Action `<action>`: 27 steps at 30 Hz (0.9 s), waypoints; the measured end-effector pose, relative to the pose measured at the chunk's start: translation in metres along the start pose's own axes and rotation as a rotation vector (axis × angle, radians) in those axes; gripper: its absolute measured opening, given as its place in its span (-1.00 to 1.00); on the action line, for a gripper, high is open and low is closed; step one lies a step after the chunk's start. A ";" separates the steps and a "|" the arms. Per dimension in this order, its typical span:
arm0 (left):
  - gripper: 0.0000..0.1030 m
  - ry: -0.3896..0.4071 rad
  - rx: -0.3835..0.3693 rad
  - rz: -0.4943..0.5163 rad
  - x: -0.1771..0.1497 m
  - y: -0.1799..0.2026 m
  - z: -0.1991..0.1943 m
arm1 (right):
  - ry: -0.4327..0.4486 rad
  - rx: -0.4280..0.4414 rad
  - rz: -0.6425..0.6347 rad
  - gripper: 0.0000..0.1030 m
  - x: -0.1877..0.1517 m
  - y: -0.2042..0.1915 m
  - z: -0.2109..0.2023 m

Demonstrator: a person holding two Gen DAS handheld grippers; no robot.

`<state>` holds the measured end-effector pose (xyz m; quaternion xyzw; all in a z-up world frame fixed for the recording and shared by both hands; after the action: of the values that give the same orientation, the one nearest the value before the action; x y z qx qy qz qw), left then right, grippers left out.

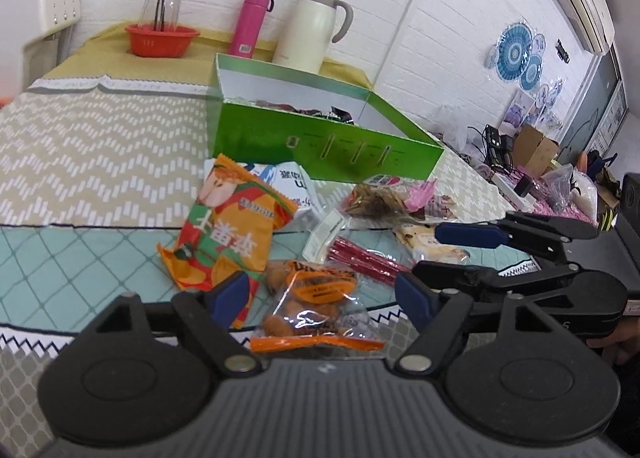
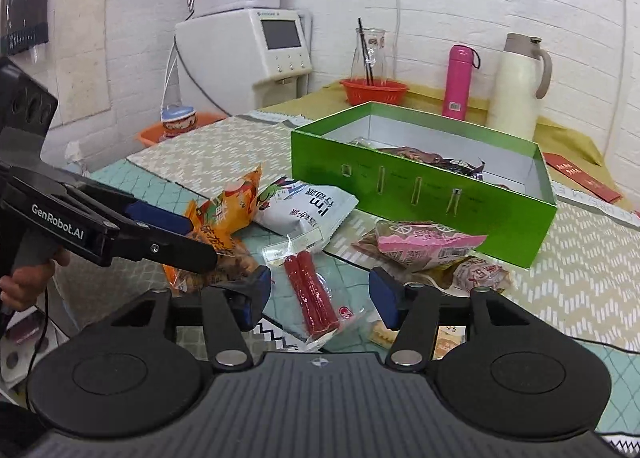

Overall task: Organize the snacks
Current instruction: 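Grasp the red sausage-stick pack with the right gripper while the left grasps the orange-label cake bag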

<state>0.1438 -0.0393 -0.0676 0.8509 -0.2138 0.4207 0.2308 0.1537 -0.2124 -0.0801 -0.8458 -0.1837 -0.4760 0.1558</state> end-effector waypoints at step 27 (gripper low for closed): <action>0.03 -0.015 -0.026 -0.012 -0.004 0.002 -0.003 | -0.113 0.046 -0.114 -0.28 -0.005 -0.015 0.015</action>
<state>0.1383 -0.0383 -0.0691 0.8522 -0.2157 0.4102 0.2428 0.1560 -0.1933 -0.0908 -0.8558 -0.2510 -0.4310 0.1371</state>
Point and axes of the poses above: each gripper's, at about its wrist camera, not at the fingertips, and z roughly the way its jaws point, y to its right, x to its top, the point moved 10 cm from there along z, roughly the way its jaws point, and after that the axes turned 8 degrees about z, right-handed, at the moved point
